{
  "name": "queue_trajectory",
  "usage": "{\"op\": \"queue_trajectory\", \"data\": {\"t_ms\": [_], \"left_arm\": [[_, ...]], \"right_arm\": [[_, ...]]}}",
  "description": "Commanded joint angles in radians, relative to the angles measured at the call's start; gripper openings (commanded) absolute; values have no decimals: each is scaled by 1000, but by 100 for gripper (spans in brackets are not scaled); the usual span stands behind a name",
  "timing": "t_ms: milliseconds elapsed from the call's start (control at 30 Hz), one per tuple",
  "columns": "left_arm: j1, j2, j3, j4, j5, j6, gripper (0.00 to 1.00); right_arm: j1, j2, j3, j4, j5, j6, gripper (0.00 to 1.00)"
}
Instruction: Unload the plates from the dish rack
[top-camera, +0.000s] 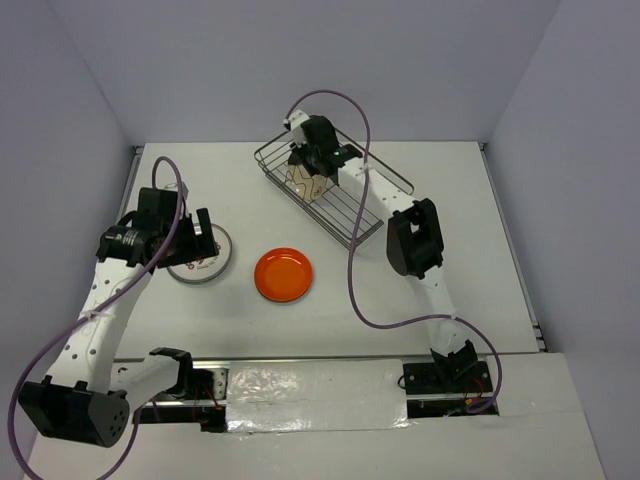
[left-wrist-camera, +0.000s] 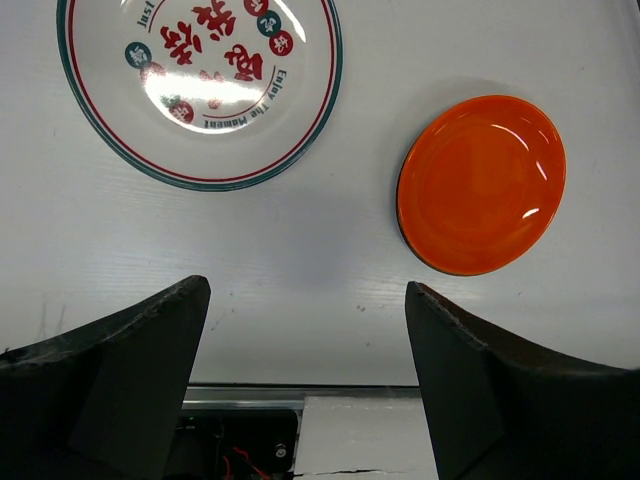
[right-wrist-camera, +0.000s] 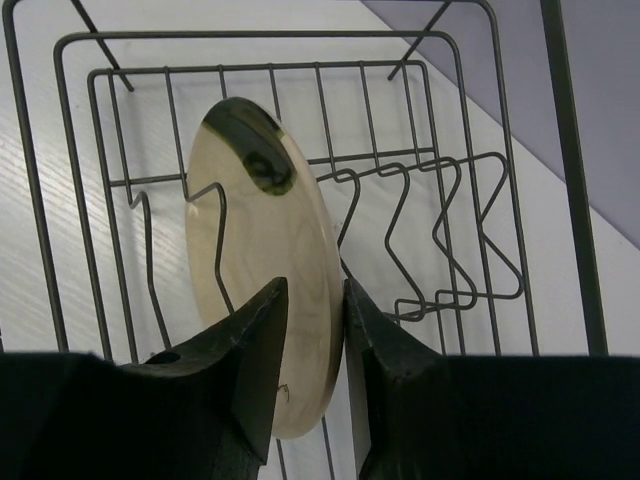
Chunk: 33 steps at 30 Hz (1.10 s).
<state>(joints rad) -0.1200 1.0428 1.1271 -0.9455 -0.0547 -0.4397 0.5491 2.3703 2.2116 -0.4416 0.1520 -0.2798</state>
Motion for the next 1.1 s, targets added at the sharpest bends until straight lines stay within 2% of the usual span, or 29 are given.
{"op": "queue_trajectory", "data": {"t_ms": [0,200,233,400,500,533,667,733,867,900,933,967,1000,1067], "left_arm": [[5,13,8,7,0,29,92],[5,29,13,13,9,29,92],[5,29,13,14,10,30,92],[5,36,25,20,16,29,91],[5,39,39,25,10,22,91],[5,39,42,25,3,19,91],[5,37,62,37,-62,-16,91],[5,36,88,45,-66,-40,91],[5,34,141,70,-62,-65,92],[5,34,152,76,-69,-71,92],[5,34,167,85,-76,-73,92],[6,34,174,89,-82,-77,92],[6,36,180,94,-92,-77,92],[6,33,181,122,-90,-71,92]], "right_arm": [[-5,-11,-6,30,18,-27,34],[8,-152,-142,138,82,-39,10],[11,-164,-141,138,84,-45,3],[18,-226,-76,81,133,-87,2],[29,-290,-43,61,213,-117,4],[32,-310,-23,55,284,-124,4],[63,-471,-39,17,459,-112,5],[74,-578,-88,-58,472,-64,4],[48,-773,-232,-190,212,248,0],[38,-817,-351,-180,10,298,0],[23,-894,-416,-136,-109,360,0],[17,-923,-478,-99,-334,481,0],[14,-951,-607,-60,-420,535,0],[15,-1023,-766,110,-546,738,0]]}}
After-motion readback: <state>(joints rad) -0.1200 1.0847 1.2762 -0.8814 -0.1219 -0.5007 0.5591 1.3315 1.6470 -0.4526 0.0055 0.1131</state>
